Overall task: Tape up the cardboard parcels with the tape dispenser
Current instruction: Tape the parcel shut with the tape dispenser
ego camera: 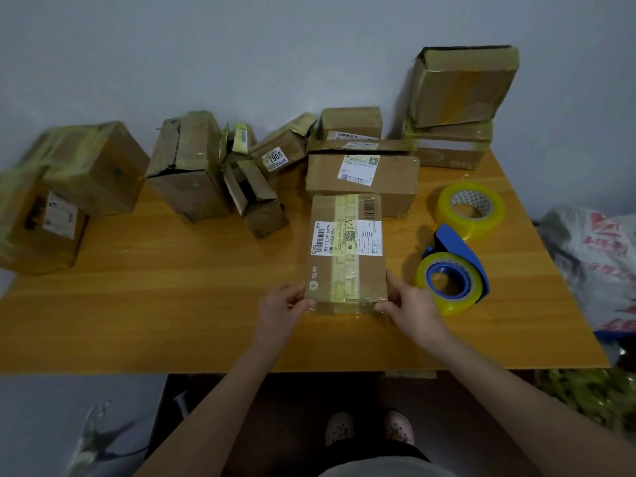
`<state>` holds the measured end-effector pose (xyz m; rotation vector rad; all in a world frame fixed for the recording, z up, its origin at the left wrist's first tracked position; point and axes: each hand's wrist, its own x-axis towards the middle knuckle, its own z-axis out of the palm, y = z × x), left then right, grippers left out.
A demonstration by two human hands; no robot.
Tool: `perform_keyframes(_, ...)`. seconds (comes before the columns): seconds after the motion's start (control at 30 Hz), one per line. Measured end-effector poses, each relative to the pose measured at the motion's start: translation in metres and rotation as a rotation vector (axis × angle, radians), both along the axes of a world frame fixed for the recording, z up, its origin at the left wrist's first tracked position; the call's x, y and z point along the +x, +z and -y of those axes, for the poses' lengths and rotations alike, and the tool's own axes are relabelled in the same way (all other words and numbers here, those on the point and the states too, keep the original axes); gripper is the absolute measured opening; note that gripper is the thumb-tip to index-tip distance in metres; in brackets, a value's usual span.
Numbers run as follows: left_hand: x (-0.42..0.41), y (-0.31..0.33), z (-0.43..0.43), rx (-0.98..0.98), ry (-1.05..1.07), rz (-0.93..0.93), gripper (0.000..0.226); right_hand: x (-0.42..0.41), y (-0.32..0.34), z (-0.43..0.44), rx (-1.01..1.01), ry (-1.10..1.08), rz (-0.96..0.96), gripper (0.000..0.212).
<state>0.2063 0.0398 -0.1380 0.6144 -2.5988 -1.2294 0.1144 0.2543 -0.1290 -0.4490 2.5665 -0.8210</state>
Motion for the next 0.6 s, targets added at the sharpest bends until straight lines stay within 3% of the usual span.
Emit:
perform_keyframes(0.13, 0.002, -0.007, 0.006, -0.309, -0.166, -0.085, 0.034, 0.001, -0.014, 0.001, 0.085, 0.017, -0.203, 0.081)
perform_keyframes(0.27, 0.0, -0.011, -0.001, -0.29, -0.137, 0.112, 0.04, 0.003, -0.023, 0.006, 0.206, -0.014, -0.169, 0.067)
perform_keyframes(0.33, 0.0, -0.014, -0.003, -0.271, -0.113, 0.251, 0.055, 0.005, -0.025, 0.008, 0.26, -0.023, -0.156, 0.081)
perform_keyframes(0.4, -0.002, -0.011, -0.006, -0.181, -0.074, 0.27, 0.086, 0.007, -0.023, 0.01, 0.301, -0.013, -0.199, 0.108)
perform_keyframes(0.47, -0.007, -0.007, -0.009, -0.129, -0.113, 0.244, 0.109, 0.008, -0.02, 0.015, 0.315, 0.01, -0.261, 0.113)
perform_keyframes(0.6, -0.019, -0.004, -0.013, -0.349, -0.244, 0.302, 0.106, 0.0, -0.015, 0.027, 0.362, 0.093, -0.318, 0.099)
